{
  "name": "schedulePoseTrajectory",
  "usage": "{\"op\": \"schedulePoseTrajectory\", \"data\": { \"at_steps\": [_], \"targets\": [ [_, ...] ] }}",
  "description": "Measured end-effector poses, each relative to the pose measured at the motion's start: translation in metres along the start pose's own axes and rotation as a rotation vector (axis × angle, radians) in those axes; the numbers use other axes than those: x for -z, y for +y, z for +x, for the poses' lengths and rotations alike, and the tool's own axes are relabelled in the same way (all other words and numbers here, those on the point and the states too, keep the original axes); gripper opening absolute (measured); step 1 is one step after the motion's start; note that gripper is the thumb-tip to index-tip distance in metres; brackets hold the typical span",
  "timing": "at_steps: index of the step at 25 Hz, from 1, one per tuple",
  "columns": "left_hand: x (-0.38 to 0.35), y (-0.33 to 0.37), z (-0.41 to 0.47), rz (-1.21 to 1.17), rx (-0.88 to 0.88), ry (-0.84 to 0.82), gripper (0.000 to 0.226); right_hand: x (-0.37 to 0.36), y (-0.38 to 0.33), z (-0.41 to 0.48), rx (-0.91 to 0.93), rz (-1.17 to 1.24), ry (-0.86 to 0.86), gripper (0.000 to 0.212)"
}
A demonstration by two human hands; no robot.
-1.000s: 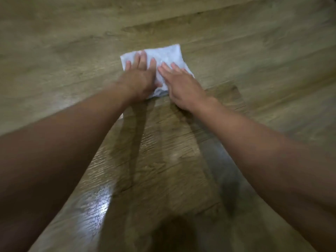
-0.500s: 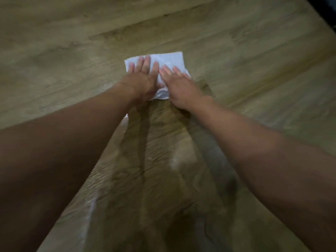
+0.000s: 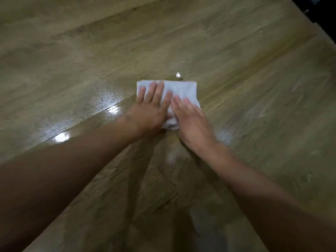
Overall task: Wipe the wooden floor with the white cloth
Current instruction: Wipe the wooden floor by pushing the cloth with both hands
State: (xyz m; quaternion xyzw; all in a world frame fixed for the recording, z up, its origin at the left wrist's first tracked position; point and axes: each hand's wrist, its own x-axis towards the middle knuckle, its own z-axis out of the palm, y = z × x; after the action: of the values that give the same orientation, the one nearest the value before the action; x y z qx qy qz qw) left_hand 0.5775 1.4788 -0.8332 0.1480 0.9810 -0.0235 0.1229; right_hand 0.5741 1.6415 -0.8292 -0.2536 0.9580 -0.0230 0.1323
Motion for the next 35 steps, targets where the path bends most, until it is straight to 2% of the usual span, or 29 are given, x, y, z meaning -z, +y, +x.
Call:
{"op": "schedulePoseTrajectory", "data": {
  "at_steps": [3, 5, 6, 9, 12, 14, 16, 18, 20, 22, 24, 26, 30, 33, 35],
  "targets": [
    [0.024, -0.015, 0.07, -0.172, 0.223, -0.127, 0.067, 0.022, 0.04, 0.087, 0.038, 0.031, -0.018, 0.059],
    [0.033, -0.004, 0.088, -0.225, 0.338, -0.133, 0.064, 0.033, 0.054, 0.105, 0.056, 0.087, -0.032, 0.058],
    [0.032, 0.003, 0.084, -0.214, 0.322, -0.116, 0.064, 0.031, 0.056, 0.097, 0.057, 0.103, -0.02, 0.057],
    [0.012, 0.034, 0.037, -0.151, 0.119, -0.035, 0.064, 0.007, 0.05, 0.017, -0.017, 0.138, 0.06, 0.054],
    [-0.006, 0.077, -0.003, -0.126, -0.052, -0.052, 0.062, -0.016, 0.041, -0.069, -0.108, 0.18, 0.019, 0.053],
    [-0.009, 0.083, 0.004, -0.082, -0.106, -0.038, 0.063, -0.014, 0.048, -0.072, -0.101, 0.133, 0.017, 0.055],
    [0.005, 0.077, 0.034, -0.084, -0.096, -0.025, 0.064, -0.003, 0.065, -0.039, -0.121, 0.078, -0.015, 0.057],
    [0.025, 0.071, 0.079, -0.135, 0.011, -0.034, 0.062, 0.011, 0.091, 0.008, -0.155, 0.094, 0.001, 0.059],
    [0.045, 0.076, 0.12, -0.209, 0.128, -0.129, 0.062, 0.025, 0.12, 0.046, -0.16, 0.092, -0.007, 0.058],
    [0.055, 0.08, 0.133, -0.211, 0.162, -0.193, 0.063, 0.032, 0.133, 0.055, -0.132, 0.125, -0.037, 0.058],
    [0.047, 0.082, 0.114, -0.146, 0.066, -0.157, 0.062, 0.023, 0.128, 0.031, -0.122, 0.14, 0.009, 0.055],
    [0.032, 0.096, 0.072, -0.093, -0.092, -0.108, 0.064, 0.005, 0.11, -0.03, -0.144, 0.132, 0.064, 0.052],
    [0.001, 0.147, -0.01, -0.044, -0.309, -0.101, 0.063, -0.037, 0.057, -0.153, -0.356, 0.212, 0.075, 0.059],
    [0.006, 0.147, 0.008, -0.033, -0.307, -0.088, 0.065, -0.028, 0.061, -0.142, -0.434, 0.179, 0.029, 0.066],
    [0.019, 0.149, 0.04, -0.068, -0.229, -0.1, 0.064, -0.011, 0.087, -0.109, -0.396, 0.135, -0.02, 0.068]
  ]
}}
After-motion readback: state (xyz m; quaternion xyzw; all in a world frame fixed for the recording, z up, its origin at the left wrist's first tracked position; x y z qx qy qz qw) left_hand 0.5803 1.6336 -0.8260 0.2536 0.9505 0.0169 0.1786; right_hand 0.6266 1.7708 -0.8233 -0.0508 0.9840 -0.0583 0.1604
